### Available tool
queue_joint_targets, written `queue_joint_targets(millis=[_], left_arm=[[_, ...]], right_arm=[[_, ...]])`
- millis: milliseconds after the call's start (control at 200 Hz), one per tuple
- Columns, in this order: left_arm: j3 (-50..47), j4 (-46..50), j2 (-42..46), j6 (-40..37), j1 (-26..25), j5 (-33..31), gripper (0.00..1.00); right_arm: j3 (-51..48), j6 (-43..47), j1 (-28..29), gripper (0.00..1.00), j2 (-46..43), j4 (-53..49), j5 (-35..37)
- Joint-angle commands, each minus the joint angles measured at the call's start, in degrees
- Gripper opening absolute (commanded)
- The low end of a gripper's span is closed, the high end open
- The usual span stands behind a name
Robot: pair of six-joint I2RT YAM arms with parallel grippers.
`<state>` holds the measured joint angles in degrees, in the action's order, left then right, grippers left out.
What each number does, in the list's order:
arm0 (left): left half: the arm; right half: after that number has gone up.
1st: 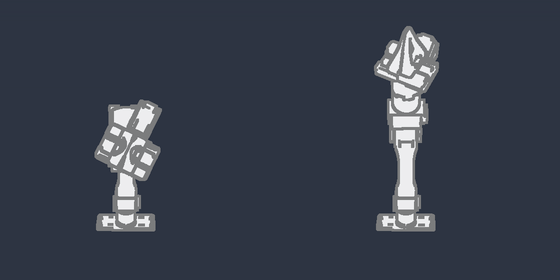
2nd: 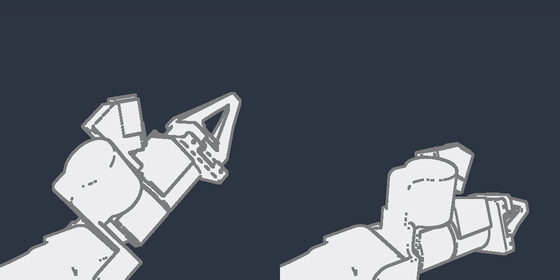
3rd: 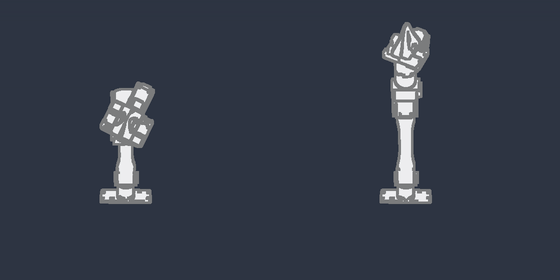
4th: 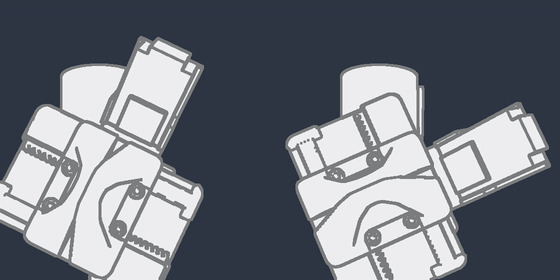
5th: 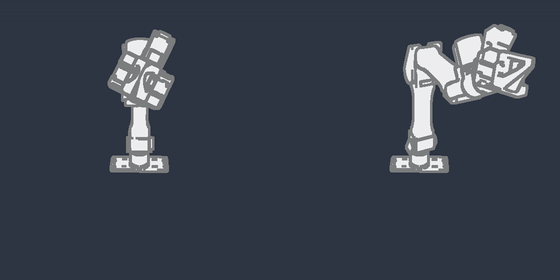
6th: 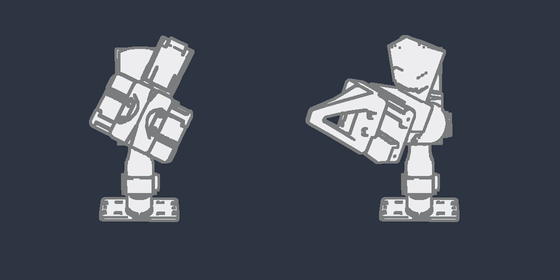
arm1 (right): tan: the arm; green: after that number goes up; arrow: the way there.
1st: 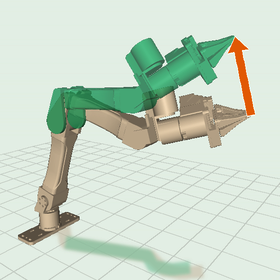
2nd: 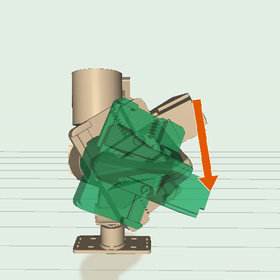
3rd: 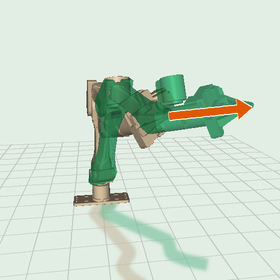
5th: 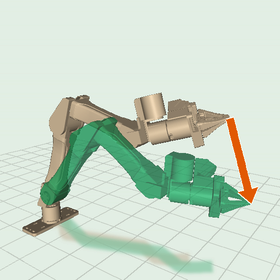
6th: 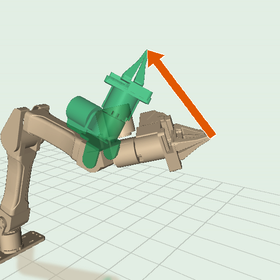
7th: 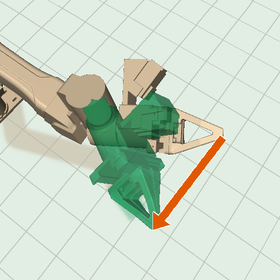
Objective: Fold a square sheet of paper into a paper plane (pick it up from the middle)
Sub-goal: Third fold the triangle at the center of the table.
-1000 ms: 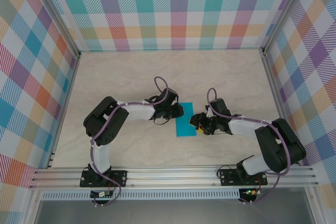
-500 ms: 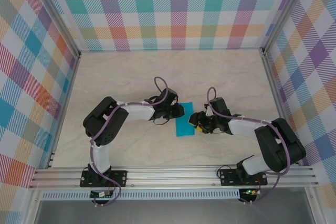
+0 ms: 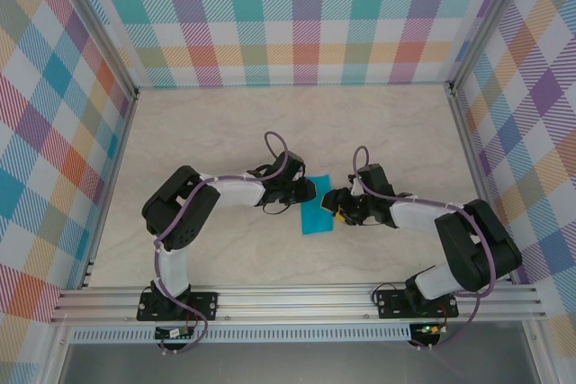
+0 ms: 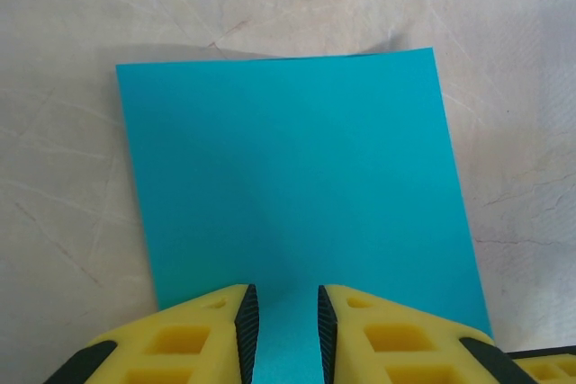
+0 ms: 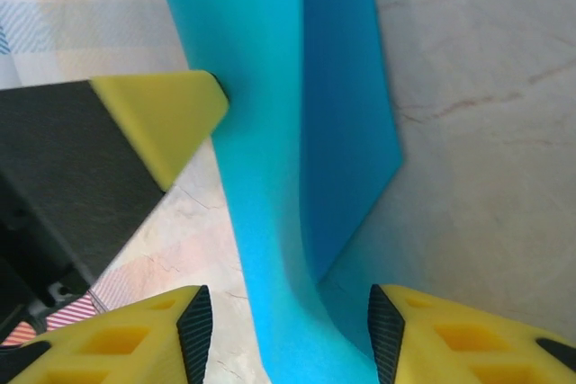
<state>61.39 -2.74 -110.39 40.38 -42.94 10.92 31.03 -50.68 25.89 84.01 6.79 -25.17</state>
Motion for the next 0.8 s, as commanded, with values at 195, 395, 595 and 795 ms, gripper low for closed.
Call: queue_joint_targets(millis=[195,395,595,795], left_arm=[[-1.74,7.1,1.93,-1.8,0.22,-0.66,0.28],[-3.12,6.02,5.01,-2.45,0.06,-0.8,0.31],[-6.84,5.16,12.12,-5.31,-1.15,-1.85,0.38],[-12.25,5.73,20.82,-9.58,-6.12,-7.13,0.45]], right_arm=[[3.33,2.87,-0.05,0.46,2.5,-2.16,-0.75],[3.96,2.3,-0.49,0.28,4.74,-3.89,0.3],[3.13,0.2,-0.44,0.13,6.58,1.26,-3.13],[2.73,-0.83,-0.49,0.11,6.41,1.88,-3.67]])
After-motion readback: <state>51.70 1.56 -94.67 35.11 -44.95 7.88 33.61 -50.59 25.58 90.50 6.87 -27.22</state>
